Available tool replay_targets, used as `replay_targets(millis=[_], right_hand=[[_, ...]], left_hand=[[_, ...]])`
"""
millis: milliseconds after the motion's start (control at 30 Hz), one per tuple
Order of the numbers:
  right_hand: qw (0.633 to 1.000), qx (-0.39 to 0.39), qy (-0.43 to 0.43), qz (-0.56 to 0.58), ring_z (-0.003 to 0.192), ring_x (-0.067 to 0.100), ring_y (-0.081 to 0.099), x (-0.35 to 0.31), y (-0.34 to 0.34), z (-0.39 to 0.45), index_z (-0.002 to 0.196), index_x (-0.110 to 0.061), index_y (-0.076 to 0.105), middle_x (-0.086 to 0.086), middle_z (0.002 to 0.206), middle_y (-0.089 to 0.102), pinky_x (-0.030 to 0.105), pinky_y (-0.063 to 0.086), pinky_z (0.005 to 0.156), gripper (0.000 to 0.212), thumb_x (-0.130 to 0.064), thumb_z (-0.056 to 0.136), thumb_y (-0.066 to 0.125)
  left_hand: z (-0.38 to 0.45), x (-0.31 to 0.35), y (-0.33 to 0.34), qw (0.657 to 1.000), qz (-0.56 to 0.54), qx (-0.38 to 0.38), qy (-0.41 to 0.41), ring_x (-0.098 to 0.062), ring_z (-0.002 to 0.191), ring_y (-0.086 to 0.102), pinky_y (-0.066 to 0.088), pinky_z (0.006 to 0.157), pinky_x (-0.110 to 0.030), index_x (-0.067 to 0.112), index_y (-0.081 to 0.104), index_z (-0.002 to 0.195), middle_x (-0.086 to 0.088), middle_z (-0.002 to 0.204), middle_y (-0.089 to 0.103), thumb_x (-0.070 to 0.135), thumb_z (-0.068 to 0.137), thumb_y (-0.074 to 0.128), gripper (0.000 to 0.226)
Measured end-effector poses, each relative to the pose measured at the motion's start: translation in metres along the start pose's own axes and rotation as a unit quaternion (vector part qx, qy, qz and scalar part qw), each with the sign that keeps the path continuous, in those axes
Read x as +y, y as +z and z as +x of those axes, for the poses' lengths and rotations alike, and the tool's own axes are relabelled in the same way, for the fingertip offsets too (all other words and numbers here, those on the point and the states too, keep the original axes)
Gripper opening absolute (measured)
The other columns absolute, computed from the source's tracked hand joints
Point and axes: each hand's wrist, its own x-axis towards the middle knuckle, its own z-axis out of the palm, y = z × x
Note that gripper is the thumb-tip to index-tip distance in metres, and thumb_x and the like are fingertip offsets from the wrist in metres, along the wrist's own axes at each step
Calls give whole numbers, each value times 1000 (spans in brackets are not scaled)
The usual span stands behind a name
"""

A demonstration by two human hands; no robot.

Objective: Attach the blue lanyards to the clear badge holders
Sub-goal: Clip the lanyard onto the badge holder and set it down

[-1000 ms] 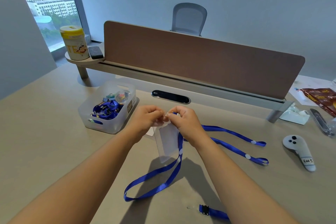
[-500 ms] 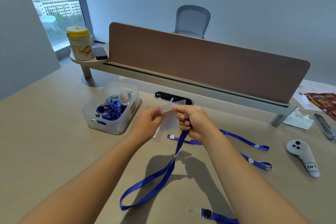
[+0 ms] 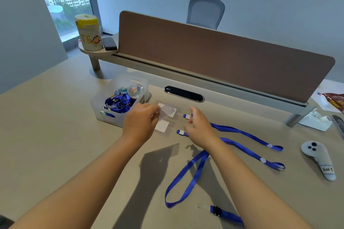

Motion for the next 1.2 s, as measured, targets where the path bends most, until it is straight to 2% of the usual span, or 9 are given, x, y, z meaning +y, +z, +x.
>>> replay_targets(millis=[167, 367, 500, 600, 667, 867, 1033, 1133, 1200], right_hand=[[977, -156, 88, -114, 130, 26, 35, 44, 43, -14, 146, -16, 11, 8, 140, 36, 39, 38, 107, 89, -15, 77, 67], [912, -303, 132, -243, 131, 32, 32, 81, 79, -42, 146, -27, 5, 12, 144, 28, 44, 38, 106, 98, -4, 74, 67], [924, -247, 83, -279, 120, 31, 42, 92, 86, -42, 136, -19, 31, 13, 134, 37, 41, 44, 99, 68, 3, 78, 59], [933, -200, 48, -297, 106, 30, 53, 96, 86, -39, 117, -9, 46, 14, 122, 47, 39, 49, 87, 35, -3, 84, 57], [932, -191, 38, -306, 102, 30, 55, 98, 87, -39, 111, -7, 50, 14, 118, 51, 39, 50, 85, 23, -10, 88, 54], [947, -128, -1, -296, 96, 26, 56, 83, 84, -27, 111, -9, 53, 11, 111, 56, 37, 48, 81, 24, -24, 94, 43], [956, -6, -56, -287, 76, 22, 48, 29, 69, 7, 94, -8, 56, 4, 81, 51, 31, 34, 70, 26, -28, 95, 39], [972, 56, -59, -221, 71, 19, 49, -7, 62, 29, 84, -12, 48, 2, 78, 51, 29, 36, 63, 22, -28, 95, 39], [986, 55, -45, -149, 72, 18, 51, -31, 62, 46, 84, -15, 42, 2, 81, 51, 29, 37, 61, 19, -29, 96, 38]], left_hand=[[-44, -21, 19, 997, -23, -50, -59, -30, 91, 61, 38, 68, -27, 8, 67, 103, -14, 101, 71, 17, 86, 56, 22], [-79, -32, 31, 990, -15, -104, -93, -30, 94, 58, 41, 72, -31, 7, 66, 106, -15, 103, 69, 16, 87, 54, 24], [-87, -35, 35, 989, 0, -114, -95, -33, 90, 58, 42, 70, -34, 5, 67, 103, -17, 98, 70, 14, 86, 56, 22], [-86, -32, 35, 987, -1, -124, -101, -32, 92, 58, 46, 74, -37, 5, 65, 105, -17, 101, 69, 15, 87, 55, 23], [-85, -31, 34, 987, -1, -126, -104, -32, 94, 57, 47, 77, -38, 5, 65, 106, -16, 102, 69, 15, 88, 53, 24], [-74, -34, 24, 983, -16, -112, -147, -25, 90, 58, 41, 70, -28, 8, 64, 106, -12, 103, 69, 19, 89, 52, 24], [-46, -45, 0, 978, -41, -70, -194, -13, 79, 49, 37, 65, -22, 8, 64, 105, -11, 102, 69, 18, 88, 53, 23], [-25, -58, -21, 974, -56, -29, -216, -13, 78, 48, 35, 65, -24, 6, 66, 103, -12, 102, 70, 17, 88, 54, 22], [-10, -71, -33, 969, -67, -10, -238, -15, 77, 48, 34, 67, -26, 6, 66, 101, -13, 102, 70, 14, 88, 53, 20]])
